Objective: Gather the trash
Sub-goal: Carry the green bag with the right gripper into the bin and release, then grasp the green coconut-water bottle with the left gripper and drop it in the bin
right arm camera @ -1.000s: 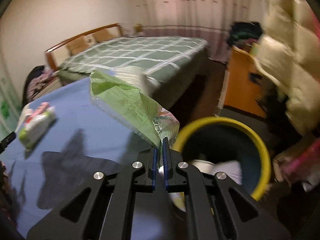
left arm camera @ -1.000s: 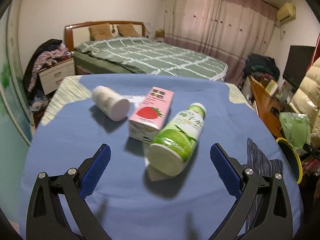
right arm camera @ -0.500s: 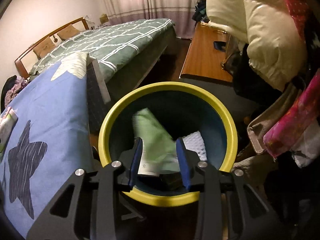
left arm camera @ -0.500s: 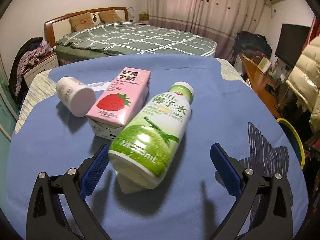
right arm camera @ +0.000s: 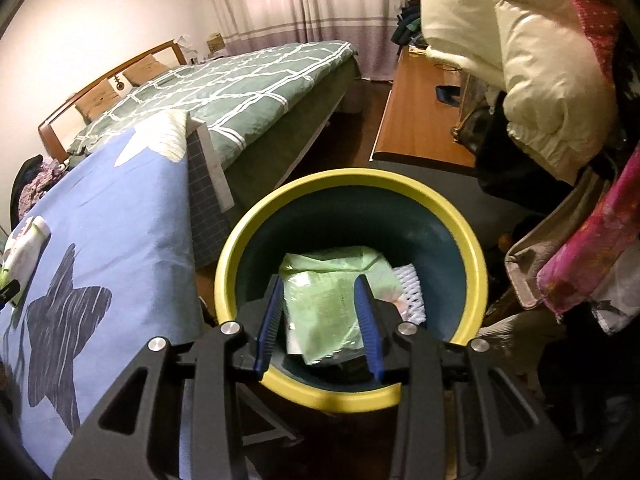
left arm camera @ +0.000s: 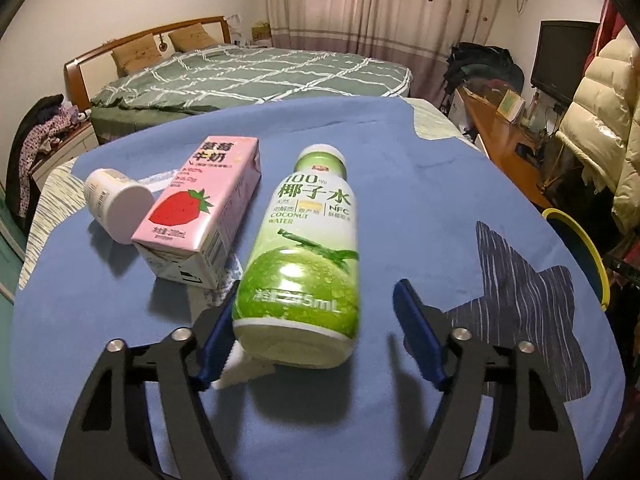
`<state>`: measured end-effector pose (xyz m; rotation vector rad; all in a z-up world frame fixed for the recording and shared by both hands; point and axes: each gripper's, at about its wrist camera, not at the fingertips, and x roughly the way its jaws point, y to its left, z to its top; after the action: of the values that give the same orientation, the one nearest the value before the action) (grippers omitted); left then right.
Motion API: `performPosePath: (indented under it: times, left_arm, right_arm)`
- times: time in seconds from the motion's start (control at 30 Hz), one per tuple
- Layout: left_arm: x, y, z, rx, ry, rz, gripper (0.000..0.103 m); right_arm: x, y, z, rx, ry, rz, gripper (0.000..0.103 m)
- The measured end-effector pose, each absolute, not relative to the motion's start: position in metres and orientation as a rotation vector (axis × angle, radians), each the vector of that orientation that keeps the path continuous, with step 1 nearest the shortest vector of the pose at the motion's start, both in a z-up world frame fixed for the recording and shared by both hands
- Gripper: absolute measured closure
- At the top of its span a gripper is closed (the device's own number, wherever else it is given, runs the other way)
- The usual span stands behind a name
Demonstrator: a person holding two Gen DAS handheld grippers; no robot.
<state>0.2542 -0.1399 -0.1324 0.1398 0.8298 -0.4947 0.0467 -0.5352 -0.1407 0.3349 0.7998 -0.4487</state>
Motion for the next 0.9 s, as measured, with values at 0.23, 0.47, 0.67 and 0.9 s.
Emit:
performPosePath:
  times: [0.23, 0.47, 0.67, 0.9]
  left_arm:
    - [0.246, -0.139, -0.121, 0.189, 0.757, -0.449, 0.051]
    - [0.229, -0.137, -0.069, 0.205, 0.61, -0.427, 0.052]
    - [0.213, -0.143, -0.038, 0.2, 0.576, -0.469, 0.052]
    - [0.197, -0.154, -0.033, 0.181, 0.587, -0.513, 0.052]
  right_arm:
    - [0.048, -0.532, -0.139, 0.339, 0.795, -0.433, 0.068]
    - [0.046, -0.532, -0.138, 0.345, 0.792, -0.422, 0.068]
    - [0.041, -0.529, -0.133, 0.343, 0.775, -0.41, 0.068]
    - [0.034, -0.529, -0.127, 0.343, 0.757, -0.402, 0.068]
